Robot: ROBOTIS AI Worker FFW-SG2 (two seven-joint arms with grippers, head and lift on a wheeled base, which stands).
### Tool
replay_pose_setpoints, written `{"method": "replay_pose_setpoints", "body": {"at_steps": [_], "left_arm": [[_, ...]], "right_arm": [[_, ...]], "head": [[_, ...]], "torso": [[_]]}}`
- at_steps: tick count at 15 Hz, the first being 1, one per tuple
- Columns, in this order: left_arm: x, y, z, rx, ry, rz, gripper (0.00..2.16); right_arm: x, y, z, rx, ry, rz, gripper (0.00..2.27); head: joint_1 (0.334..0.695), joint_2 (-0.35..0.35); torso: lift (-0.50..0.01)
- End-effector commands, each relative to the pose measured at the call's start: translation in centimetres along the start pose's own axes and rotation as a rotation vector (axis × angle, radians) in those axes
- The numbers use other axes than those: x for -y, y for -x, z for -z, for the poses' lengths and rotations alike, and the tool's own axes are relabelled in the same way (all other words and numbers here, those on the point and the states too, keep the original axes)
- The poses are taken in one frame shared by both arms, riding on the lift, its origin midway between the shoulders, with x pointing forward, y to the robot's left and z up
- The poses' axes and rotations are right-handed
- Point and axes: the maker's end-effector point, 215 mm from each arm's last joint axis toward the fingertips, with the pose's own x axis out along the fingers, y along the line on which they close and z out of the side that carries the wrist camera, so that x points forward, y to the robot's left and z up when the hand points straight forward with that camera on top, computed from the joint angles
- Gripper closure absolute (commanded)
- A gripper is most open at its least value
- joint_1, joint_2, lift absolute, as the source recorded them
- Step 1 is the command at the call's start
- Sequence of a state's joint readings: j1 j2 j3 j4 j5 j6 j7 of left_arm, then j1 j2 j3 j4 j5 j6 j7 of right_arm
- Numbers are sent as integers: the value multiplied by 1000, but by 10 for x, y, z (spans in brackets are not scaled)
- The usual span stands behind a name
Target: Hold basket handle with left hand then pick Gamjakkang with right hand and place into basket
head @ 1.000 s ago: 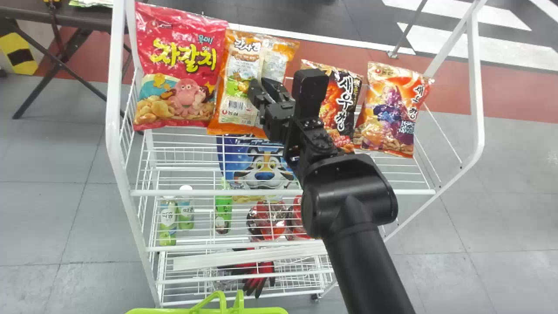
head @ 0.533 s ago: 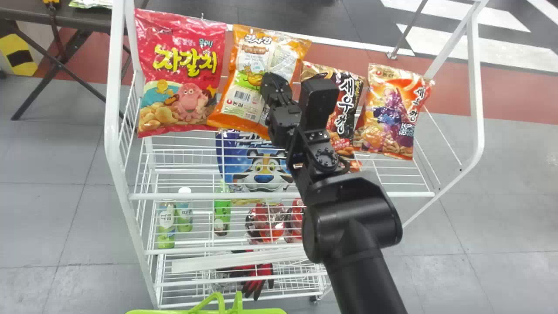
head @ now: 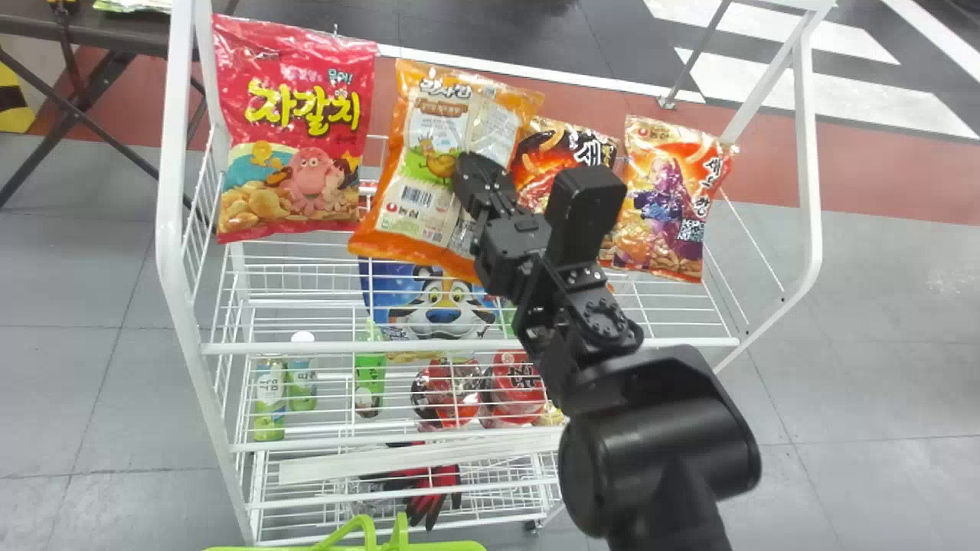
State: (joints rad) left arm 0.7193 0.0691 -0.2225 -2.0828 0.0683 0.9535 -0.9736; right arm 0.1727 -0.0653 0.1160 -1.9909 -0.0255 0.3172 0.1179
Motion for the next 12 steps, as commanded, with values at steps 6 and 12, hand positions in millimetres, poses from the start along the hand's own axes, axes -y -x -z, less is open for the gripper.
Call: {"method": "replay_pose_setpoints", "body": {"at_steps": [6, 12], "left_arm": [[1, -1, 1, 2, 1, 7, 2145], [3, -2, -3, 17, -10, 20, 2148]], "right_arm": [[14, 113, 16, -191, -89, -107, 2243], [27, 221, 62, -503, -258, -184, 2246]], "head": [[695, -350], [695, -350]], "torso": [[-18], [-18]]}}
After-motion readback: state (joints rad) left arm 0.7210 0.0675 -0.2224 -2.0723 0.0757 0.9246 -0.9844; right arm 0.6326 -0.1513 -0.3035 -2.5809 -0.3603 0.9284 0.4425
